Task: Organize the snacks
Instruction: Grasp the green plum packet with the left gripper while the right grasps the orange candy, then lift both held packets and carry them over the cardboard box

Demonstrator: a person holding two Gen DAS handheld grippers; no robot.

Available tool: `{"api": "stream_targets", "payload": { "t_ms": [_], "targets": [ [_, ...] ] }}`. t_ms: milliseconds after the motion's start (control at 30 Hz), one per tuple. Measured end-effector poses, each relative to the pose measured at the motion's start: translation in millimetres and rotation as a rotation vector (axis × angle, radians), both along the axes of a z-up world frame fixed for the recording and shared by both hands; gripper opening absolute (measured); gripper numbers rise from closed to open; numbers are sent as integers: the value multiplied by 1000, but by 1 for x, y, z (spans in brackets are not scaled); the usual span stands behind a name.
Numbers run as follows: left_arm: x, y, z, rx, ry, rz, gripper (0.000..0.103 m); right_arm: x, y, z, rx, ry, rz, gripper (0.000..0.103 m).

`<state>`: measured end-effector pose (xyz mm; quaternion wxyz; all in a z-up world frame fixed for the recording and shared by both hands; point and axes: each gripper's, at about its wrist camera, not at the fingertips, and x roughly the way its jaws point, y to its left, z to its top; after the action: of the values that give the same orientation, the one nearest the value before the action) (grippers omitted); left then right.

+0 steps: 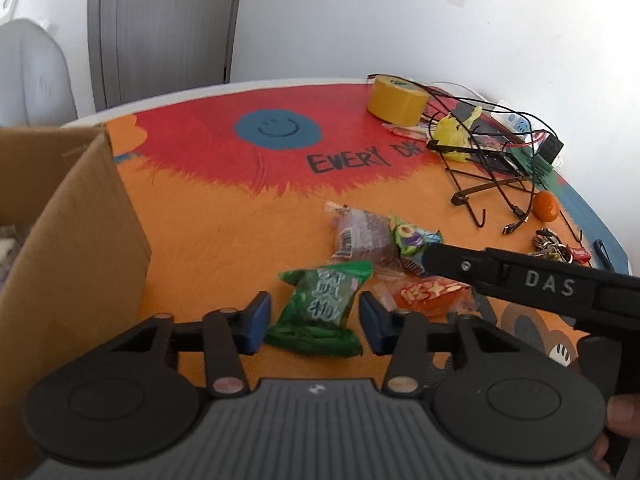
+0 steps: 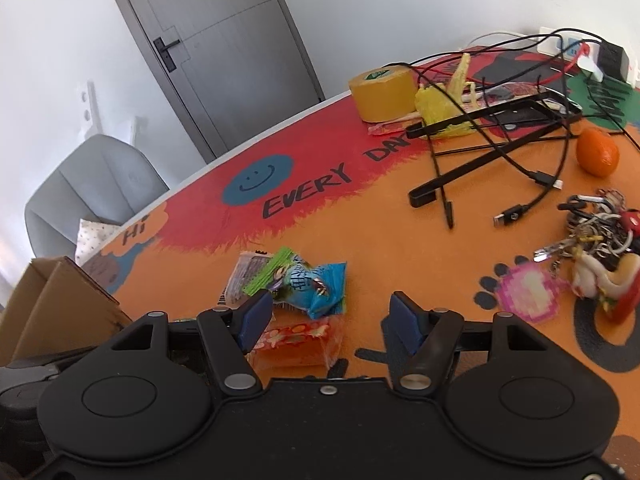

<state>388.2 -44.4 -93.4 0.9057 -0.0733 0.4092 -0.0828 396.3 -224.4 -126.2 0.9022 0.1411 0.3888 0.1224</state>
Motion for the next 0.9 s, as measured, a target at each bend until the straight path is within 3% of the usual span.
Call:
{"api": "stream_targets", "payload": {
  "t_ms": [100,533,700,833,900],
  "targets": [
    [-2,4,0,-13,-5,9,36,2,11,-4,-47,0,9,67],
    [-16,12,2,-51,-8,37,35,-26,15,-1,-167,-2,31,65],
    [-25,10,6,-66,-14,27,34,-34,16,0,-203,-4,44,48],
    [-33,9,10,-69,-24,20,34,-41,16,1,-196,1,68,27],
    [-39,9,12,-72,-29,19,34,-45,14,2,-173,6,75,22]
  ]
}}
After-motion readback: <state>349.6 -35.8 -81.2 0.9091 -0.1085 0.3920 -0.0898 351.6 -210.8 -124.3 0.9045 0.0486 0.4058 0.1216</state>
